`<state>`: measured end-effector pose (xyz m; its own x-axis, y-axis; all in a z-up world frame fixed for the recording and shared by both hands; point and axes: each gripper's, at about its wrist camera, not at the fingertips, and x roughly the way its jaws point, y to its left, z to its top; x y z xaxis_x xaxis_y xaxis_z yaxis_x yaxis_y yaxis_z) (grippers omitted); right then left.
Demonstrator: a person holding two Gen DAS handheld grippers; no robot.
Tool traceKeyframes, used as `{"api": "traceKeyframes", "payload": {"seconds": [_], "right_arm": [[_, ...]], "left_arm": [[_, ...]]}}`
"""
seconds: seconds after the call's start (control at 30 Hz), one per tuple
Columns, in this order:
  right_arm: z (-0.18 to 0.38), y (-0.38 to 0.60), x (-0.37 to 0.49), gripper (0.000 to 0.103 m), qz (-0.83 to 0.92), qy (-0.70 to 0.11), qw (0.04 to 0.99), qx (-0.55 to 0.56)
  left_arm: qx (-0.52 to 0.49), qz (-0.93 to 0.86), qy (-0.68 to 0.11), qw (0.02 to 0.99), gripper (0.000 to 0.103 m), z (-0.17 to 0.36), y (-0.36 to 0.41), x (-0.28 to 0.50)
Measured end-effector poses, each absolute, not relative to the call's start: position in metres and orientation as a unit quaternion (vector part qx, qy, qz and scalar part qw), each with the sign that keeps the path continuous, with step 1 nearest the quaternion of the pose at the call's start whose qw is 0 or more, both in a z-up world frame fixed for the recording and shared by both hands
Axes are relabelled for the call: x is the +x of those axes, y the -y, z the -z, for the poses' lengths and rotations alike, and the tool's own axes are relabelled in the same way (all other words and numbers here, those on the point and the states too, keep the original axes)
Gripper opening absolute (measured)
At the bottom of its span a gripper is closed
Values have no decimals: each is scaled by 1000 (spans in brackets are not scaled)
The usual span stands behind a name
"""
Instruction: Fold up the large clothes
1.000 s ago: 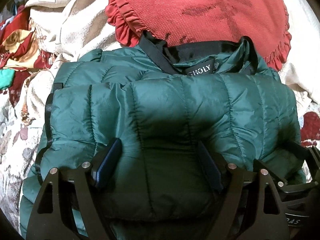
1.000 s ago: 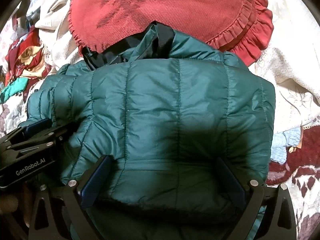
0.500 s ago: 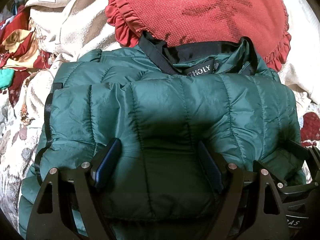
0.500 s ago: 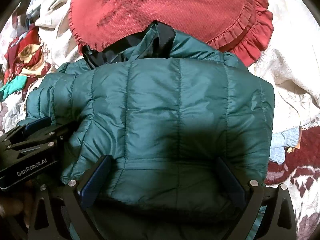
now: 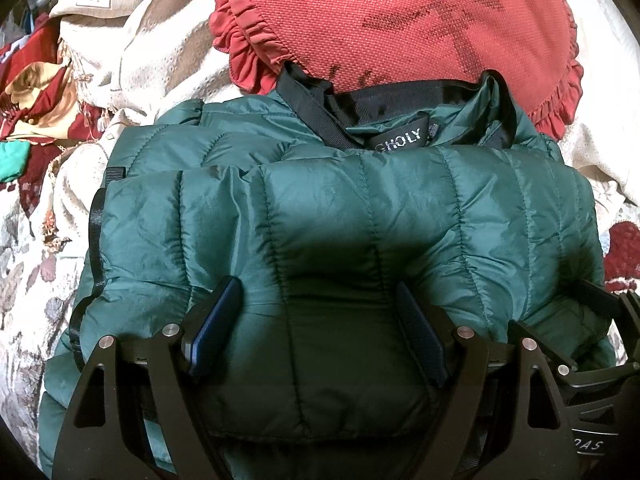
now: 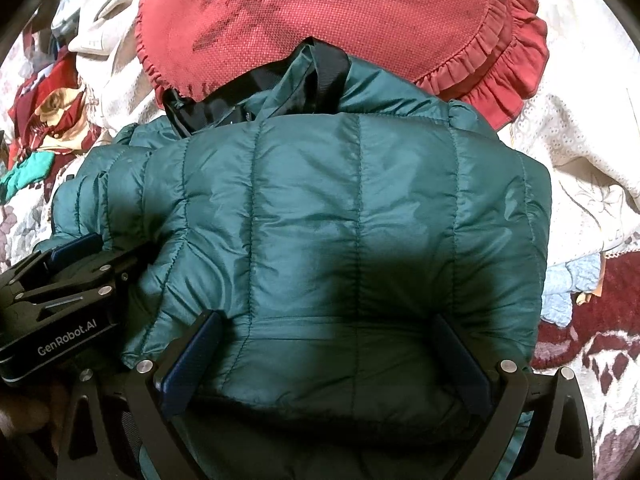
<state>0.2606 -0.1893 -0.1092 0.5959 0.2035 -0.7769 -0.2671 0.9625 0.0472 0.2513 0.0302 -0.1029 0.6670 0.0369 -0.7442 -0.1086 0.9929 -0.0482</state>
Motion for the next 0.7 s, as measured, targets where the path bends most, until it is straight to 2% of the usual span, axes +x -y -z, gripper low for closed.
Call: {"api": "traceKeyframes", "payload": {"seconds": [0.53,0.7], "right_arm": [[109,189,261,103,-133,-435,890,-41],[89,197,251,102,-139,-423,895,-35]], "left_arm": [[-45,-41,-405,912,81,103,-30,251],[-49,-39,-401,914,81,102,-31,250]]}}
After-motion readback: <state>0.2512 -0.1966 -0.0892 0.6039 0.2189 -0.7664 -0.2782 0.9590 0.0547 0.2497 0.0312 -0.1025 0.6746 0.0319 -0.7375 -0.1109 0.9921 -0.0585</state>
